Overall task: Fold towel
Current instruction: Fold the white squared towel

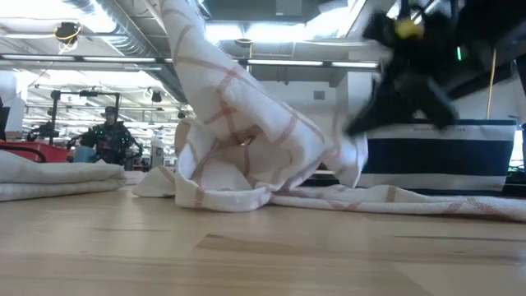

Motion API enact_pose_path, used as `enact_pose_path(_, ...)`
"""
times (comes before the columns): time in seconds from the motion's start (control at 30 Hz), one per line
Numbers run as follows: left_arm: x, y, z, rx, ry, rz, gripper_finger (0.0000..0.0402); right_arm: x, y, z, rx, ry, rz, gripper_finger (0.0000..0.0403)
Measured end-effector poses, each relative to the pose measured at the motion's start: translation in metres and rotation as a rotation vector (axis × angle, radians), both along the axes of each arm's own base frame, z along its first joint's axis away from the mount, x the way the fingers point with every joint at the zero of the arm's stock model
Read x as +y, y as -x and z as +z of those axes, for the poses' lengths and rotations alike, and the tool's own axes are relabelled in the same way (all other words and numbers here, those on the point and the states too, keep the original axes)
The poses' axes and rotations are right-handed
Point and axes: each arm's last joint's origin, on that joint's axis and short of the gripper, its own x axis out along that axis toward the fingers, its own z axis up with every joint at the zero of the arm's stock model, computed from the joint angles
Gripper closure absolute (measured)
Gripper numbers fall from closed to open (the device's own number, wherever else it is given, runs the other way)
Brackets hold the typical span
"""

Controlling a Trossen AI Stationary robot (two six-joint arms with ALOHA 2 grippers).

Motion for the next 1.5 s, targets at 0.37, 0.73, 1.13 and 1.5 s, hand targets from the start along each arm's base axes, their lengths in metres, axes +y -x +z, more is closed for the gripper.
enact_pose_path(0.37,0.013,0.024,0.079,-0.214,-0.332,0.118,0.0386,-0.035,0.025,0.173,-0.125,0.101,-0.056,0.0393)
enact_pose_path(0.73,0.023,0.040,0.125,-0.289,-0.659,0.298,0.0386,-0.087,0.046,0.303,-0.331,0.224,-0.118,0.0396)
enact_pose_path(1.13,0.032,0.069,0.184,-0.520,-0.799,0.521,0.0386,-0.110,0.072,0.383,-0.568,0.326,-0.162,0.0398)
enact_pose_path(1.5,0.034,0.078,0.192,-0.535,-0.775,0.531,0.0390,-0.109,0.065,0.412,-0.596,0.385,-0.153,0.0398)
